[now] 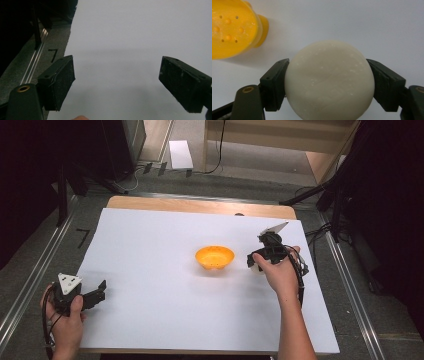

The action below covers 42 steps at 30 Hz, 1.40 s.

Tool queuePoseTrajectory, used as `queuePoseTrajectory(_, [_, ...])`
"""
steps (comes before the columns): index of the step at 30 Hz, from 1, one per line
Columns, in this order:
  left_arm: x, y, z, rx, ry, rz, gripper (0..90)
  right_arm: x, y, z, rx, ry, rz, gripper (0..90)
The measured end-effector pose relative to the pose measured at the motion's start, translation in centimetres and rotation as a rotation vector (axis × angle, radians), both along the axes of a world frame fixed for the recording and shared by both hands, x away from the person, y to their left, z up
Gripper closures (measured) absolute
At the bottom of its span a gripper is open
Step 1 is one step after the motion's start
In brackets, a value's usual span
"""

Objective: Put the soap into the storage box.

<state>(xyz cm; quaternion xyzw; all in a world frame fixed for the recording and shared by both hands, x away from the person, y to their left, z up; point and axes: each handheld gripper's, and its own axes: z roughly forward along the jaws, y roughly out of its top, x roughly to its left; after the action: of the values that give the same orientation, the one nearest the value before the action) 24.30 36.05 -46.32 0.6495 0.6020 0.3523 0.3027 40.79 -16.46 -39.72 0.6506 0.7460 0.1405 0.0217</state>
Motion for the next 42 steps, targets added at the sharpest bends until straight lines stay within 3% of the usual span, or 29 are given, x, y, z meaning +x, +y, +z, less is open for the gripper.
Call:
queuePoseTrajectory(26, [0.1,0.0,0.0,-0.003,0.006,-0.001,14.3,0.7,3.6,2.3,0.029,-0.017,0.07,23.9])
queuePoseTrajectory(42, [0.1,0.0,0.0,-0.005,0.009,0.0,14.3,1.4,6.7,2.5,0.025,-0.018,0.12,24.0])
